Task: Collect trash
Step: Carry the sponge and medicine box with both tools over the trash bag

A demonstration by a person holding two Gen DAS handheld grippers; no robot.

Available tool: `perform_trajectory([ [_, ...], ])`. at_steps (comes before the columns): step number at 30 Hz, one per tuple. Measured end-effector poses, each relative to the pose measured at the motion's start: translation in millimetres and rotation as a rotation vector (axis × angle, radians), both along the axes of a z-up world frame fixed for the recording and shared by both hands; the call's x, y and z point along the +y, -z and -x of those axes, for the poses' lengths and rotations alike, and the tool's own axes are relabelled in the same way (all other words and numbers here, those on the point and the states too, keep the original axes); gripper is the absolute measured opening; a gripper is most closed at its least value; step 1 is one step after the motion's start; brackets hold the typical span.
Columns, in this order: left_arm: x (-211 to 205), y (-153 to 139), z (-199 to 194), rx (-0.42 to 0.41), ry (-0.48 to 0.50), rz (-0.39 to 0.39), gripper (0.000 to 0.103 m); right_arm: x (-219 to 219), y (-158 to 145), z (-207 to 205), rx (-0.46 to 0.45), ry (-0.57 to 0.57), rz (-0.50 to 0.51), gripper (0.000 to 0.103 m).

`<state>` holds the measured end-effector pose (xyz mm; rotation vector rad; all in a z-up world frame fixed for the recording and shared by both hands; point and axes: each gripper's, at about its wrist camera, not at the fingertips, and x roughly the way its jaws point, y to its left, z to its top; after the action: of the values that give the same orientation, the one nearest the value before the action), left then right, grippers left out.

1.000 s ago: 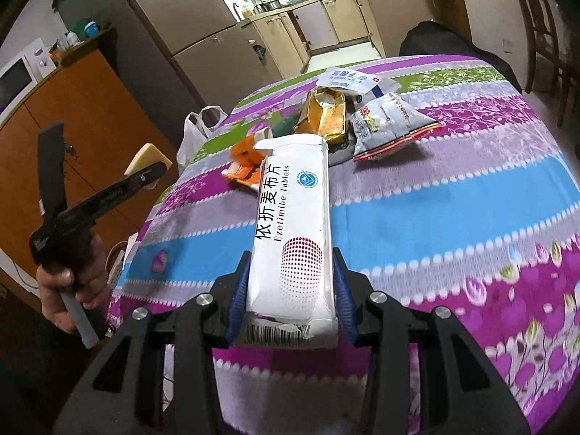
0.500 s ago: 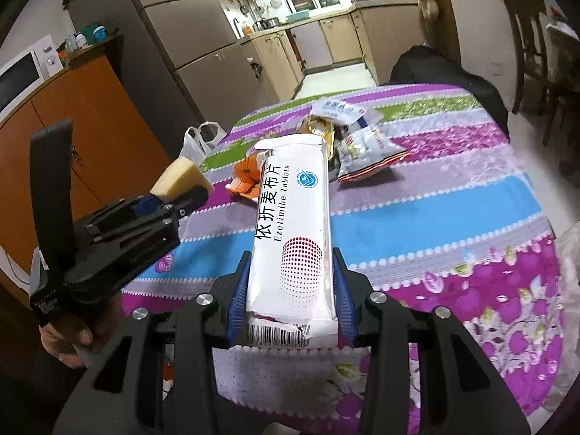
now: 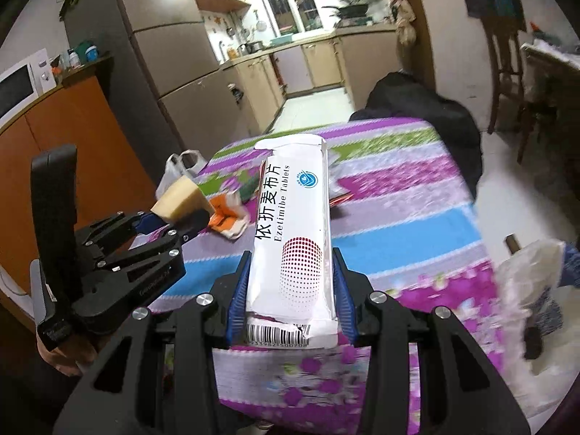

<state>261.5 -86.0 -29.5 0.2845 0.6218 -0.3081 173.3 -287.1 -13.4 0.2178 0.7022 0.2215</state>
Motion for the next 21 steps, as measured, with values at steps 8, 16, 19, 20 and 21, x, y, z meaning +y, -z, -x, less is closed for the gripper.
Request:
perform_trajectory([
  [8, -76, -20, 3, -0.035, 0.124, -0.011, 0.034, -70, -28, 16, -0.012, 0.135, 0.089, 0.04],
  [16, -158, -26, 10, -0.057, 0.243, -0.037, 0.034, -142, -41, 36, 0.018, 0.283, 0.186, 0.04],
  [19, -184, -23, 15, -0.057, 0.28, -0.051, 0.034, -162, -40, 42, 0.033, 0.319, 0.198, 0.04],
  [20, -195, -22, 16, -0.059, 0.294, -0.058, 0.034, -170, -40, 45, 0.038, 0.333, 0.204, 0.04],
  [21, -203, -21, 17, -0.06, 0.304, -0.063, 0.034, -176, -39, 46, 0.043, 0.344, 0.208, 0.04],
])
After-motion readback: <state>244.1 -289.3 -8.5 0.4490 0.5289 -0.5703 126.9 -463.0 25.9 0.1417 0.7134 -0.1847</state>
